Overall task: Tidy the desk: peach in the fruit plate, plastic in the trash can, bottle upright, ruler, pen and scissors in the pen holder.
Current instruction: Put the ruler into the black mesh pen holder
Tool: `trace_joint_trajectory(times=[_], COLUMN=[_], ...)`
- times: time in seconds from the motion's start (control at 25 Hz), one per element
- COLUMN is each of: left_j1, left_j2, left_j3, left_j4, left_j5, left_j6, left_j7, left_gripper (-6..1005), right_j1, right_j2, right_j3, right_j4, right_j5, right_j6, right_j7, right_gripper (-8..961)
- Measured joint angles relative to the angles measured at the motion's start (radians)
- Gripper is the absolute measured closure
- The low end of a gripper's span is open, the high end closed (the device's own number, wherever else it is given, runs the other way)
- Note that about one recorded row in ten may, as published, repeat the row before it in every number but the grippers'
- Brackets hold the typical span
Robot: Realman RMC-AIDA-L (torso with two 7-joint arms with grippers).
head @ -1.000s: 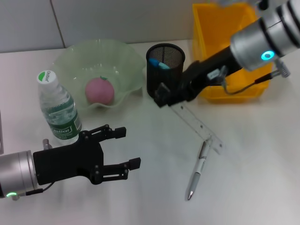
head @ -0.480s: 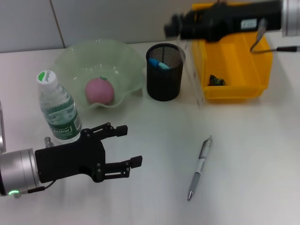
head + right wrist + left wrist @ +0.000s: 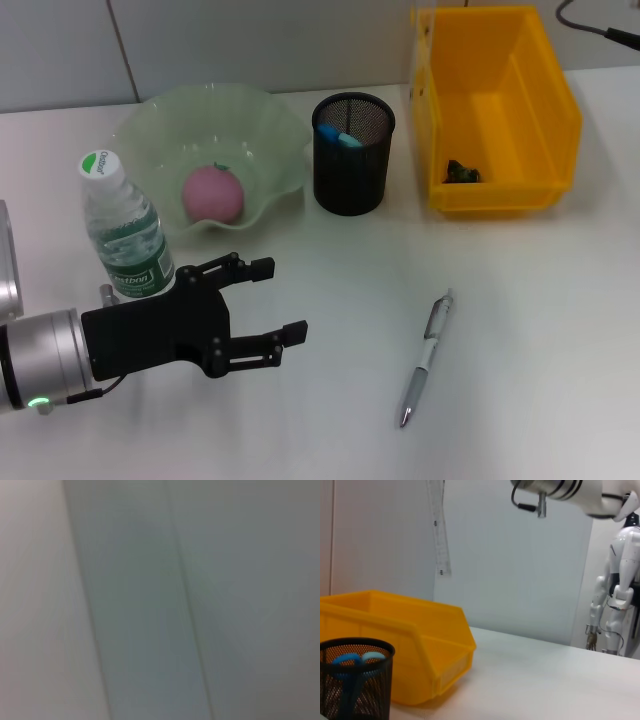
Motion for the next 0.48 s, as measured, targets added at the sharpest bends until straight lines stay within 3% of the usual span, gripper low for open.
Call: trace_joint_trajectory(times=[0.48], left_j1=[-0.007], left_j2=[0.000], left_j3=[0.002], left_j4=[-0.027], left_j5=[-0.027], left_j6=[-0.004], left_j7=[0.057], left_gripper=[138], right_j1=[0.095], right_j2=[0.009], right_j3=[-0.013], right_j4=[0.298], right_j5=[0.145], right_j6=[0.214], right_j7=[-0.315], right_gripper=[573])
